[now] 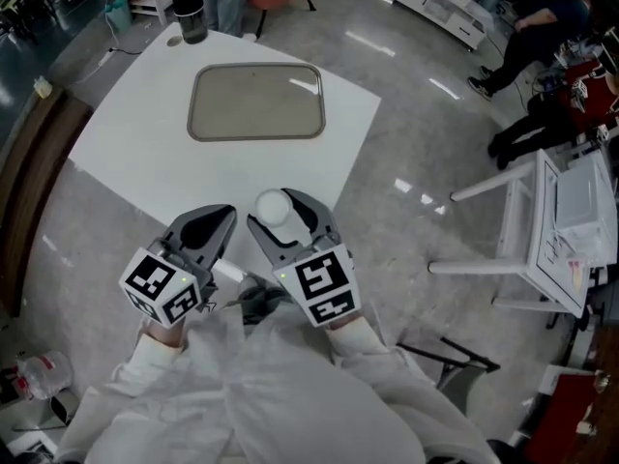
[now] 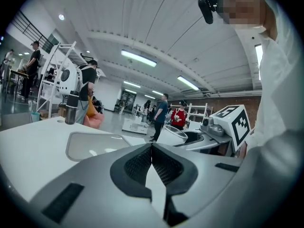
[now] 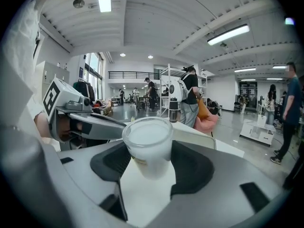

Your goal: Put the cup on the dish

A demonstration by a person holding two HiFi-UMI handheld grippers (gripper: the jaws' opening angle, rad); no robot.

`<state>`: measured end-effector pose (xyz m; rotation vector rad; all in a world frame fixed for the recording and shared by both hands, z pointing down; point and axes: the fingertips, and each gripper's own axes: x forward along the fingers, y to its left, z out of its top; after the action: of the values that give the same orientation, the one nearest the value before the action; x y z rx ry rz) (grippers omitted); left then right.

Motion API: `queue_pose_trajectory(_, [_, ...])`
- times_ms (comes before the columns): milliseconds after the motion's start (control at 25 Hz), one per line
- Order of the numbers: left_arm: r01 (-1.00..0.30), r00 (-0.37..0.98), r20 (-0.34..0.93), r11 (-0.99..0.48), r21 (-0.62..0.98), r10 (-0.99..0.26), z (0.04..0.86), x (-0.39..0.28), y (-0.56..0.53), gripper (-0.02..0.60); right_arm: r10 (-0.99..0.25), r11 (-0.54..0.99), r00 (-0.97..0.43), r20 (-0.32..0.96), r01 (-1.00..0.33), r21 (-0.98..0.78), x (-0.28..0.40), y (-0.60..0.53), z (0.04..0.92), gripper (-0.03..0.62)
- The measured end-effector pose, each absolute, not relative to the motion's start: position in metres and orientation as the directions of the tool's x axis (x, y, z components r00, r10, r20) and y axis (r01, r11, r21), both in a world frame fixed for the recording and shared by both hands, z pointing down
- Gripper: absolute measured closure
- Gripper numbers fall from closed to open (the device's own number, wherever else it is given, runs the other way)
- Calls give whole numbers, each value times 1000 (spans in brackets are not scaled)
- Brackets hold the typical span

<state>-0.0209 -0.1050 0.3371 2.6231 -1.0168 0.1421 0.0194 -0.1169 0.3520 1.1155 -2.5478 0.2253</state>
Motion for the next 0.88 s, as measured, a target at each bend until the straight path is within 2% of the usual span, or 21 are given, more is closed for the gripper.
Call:
queue_pose_trajectory(280, [-684,729,182,-691,236,-660,320,-24,-110,572,-708,669,-626,326,-743,26,27,-125,323,332])
queue_pose_trajectory(880, [-746,663,169,-625,229,-730,326,-18,-111,572,-673,710,-666,323,-704,27,44,-123,333,330])
